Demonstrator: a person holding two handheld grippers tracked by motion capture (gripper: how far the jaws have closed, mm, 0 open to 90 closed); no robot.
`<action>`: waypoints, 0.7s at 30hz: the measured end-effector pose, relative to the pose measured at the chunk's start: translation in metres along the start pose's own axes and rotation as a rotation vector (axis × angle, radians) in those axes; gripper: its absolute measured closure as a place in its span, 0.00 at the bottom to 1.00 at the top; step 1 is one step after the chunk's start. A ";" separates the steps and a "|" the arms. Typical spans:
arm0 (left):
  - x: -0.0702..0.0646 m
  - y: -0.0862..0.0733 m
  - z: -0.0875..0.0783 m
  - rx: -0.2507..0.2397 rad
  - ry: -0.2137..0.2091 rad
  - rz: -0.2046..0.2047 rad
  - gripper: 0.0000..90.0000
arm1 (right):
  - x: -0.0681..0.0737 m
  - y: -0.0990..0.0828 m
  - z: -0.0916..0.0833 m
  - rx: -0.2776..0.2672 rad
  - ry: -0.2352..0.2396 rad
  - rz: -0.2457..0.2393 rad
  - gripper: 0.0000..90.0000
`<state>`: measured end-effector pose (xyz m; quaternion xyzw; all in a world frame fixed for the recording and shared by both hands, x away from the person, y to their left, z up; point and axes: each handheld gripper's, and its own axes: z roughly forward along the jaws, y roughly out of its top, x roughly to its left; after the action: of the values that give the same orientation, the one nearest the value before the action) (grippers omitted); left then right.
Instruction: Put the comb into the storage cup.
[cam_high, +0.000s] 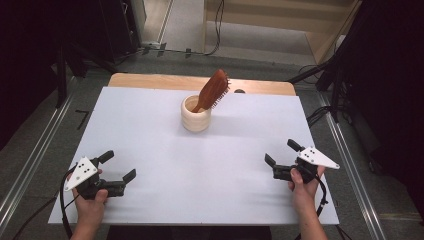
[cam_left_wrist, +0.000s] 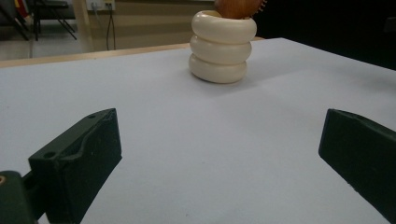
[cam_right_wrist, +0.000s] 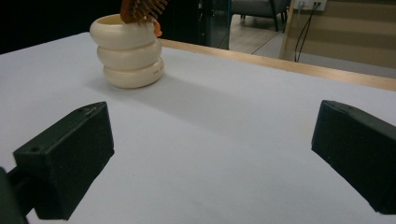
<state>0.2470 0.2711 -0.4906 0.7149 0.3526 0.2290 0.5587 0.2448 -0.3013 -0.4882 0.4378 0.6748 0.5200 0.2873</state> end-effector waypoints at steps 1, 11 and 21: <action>0.000 0.000 0.000 0.000 0.001 0.000 0.00 | -0.001 -0.001 -0.003 0.003 -0.008 0.006 0.00; 0.000 0.000 0.000 0.000 0.005 0.000 0.00 | -0.010 -0.011 -0.019 0.010 -0.032 0.008 0.00; 0.000 0.000 0.000 -0.001 0.004 -0.003 0.00 | -0.016 -0.021 -0.032 0.022 -0.047 0.016 0.00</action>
<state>0.2470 0.2715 -0.4907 0.7137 0.3547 0.2300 0.5585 0.2189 -0.3313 -0.4996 0.4583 0.6701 0.5045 0.2940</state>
